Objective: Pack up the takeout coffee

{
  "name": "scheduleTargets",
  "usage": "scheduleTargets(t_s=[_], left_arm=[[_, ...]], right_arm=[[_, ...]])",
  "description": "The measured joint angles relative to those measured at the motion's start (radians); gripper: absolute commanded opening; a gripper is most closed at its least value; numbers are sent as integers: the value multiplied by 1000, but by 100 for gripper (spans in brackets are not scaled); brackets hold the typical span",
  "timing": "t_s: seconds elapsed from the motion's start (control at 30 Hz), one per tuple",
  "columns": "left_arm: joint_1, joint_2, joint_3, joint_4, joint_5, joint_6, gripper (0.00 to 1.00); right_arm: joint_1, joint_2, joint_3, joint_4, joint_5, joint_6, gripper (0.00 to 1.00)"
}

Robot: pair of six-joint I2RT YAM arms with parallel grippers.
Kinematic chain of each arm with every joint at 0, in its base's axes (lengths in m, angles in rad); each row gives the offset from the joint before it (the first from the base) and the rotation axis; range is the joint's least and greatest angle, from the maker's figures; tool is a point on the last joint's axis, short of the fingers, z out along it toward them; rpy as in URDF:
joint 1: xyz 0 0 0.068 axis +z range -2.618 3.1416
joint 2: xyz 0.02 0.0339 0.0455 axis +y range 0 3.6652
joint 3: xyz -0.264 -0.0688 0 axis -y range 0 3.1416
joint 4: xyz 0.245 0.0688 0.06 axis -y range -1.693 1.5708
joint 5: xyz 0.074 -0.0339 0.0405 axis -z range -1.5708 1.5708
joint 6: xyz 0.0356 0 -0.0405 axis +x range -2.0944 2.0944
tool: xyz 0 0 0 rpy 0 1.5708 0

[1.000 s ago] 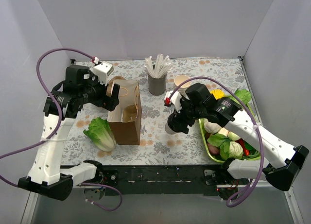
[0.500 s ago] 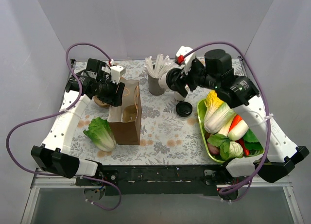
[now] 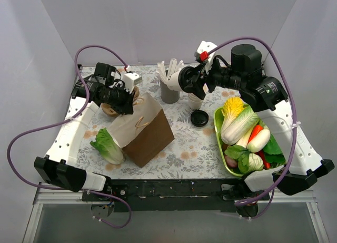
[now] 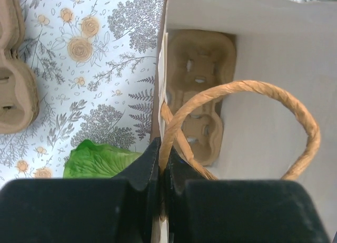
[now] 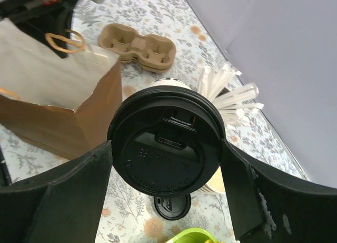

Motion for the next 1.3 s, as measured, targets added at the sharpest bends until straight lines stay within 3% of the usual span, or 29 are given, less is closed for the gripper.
scheduleTargets(t_s=[0.33, 0.47, 0.57, 0.6, 0.83, 1.1, 1.3], left_arm=[[-48, 105, 109, -32, 15, 93, 0], [-68, 115, 115, -34, 26, 95, 6], [-80, 119, 116, -33, 48, 90, 18], [-84, 122, 116, -31, 55, 84, 32], [-94, 182, 179, -12, 101, 37, 72], [-94, 187, 309, -12, 64, -23, 80], [-94, 93, 280, -32, -11, -30, 79]], right_arm=[[2, 3, 62, -22, -235, -52, 1], [5, 8, 104, -48, -293, -69, 1], [6, 8, 104, -67, -328, -84, 1], [6, 8, 101, -75, -339, -90, 1], [8, 7, 91, -131, -370, -144, 1], [14, 68, 93, -215, -384, -232, 1], [48, 140, 135, -267, -390, -304, 1]])
